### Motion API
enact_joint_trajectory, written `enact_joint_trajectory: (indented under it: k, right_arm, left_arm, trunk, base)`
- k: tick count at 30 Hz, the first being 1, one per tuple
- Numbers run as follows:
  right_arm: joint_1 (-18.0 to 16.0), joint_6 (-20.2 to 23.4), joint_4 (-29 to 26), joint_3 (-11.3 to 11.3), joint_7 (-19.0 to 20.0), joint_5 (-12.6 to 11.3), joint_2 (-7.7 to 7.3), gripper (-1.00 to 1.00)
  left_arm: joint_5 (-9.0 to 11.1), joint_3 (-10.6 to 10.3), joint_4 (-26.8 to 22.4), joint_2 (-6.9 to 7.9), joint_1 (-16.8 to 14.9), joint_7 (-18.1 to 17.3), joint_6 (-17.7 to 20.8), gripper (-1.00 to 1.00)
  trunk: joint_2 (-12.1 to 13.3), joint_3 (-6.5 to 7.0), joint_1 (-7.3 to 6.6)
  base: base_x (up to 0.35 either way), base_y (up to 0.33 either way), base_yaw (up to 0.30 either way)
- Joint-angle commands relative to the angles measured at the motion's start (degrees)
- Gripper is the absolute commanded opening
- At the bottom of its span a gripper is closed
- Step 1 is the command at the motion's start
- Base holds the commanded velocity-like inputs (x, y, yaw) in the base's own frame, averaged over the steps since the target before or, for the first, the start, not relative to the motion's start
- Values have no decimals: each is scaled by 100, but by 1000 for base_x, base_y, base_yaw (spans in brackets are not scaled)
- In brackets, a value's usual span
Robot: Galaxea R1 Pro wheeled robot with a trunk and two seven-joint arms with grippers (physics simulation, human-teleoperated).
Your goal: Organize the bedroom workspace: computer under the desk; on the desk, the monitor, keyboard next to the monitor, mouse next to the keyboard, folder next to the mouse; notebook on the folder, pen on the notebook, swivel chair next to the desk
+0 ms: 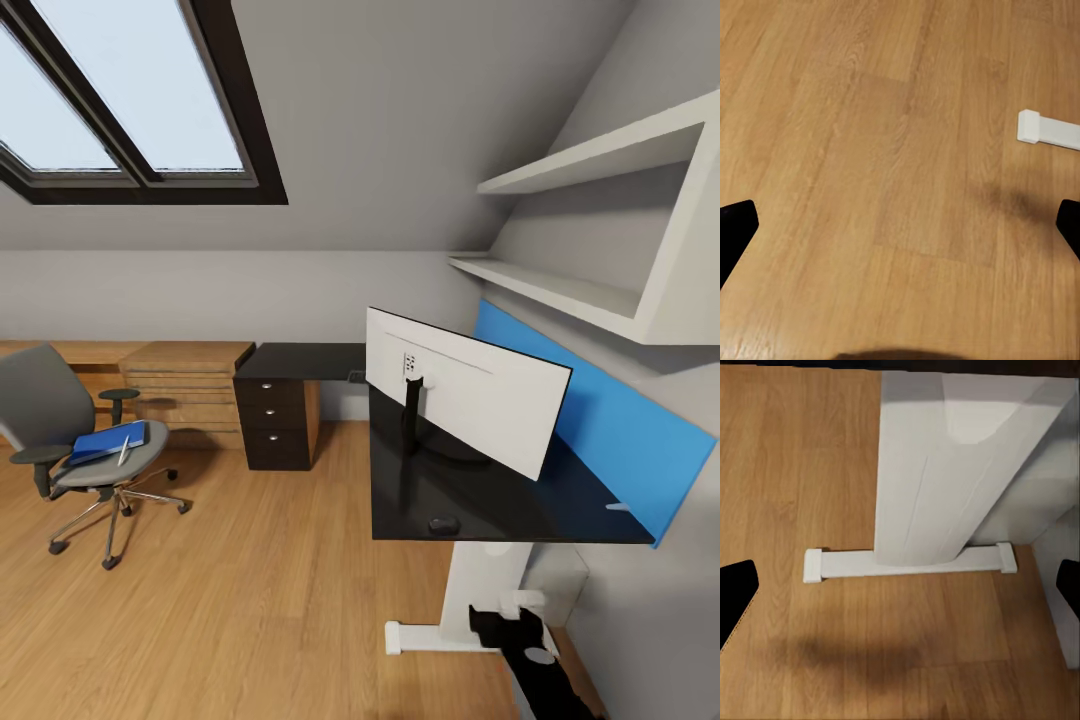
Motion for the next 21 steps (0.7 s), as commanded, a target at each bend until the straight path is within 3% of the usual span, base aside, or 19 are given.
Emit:
enact_joint_trajectory:
  k: [1,7,11,14,21]
  right_arm:
    - [-2,237,-216,-16,-3,55,21,100]
    - [-60,1840,-1796,-13,-14,-108,127,100]
    - [-392,2664,-2188,-2,-15,-255,240,100]
    - [-628,3051,-2220,31,-8,-279,315,100]
    - [-704,3165,-2006,151,51,-303,317,100]
  left_arm:
    - [11,17,3,1,-4,-7,-15,100]
    - [11,14,3,8,-4,-5,-16,100]
    - [11,13,3,7,-4,-5,-15,100]
    - [5,7,3,7,-4,-20,-14,100]
    - [2,4,3,7,-4,-27,-14,100]
  trunk:
    - [-6,-9,1]
    - [-6,-9,1]
    - [-6,-9,1]
    - [-6,-9,1]
    - [-6,-9,1]
  base:
    - [0,0,0]
    - [0,0,0]
    - [52,0,0]
    - [229,0,0]
    - [318,0,0]
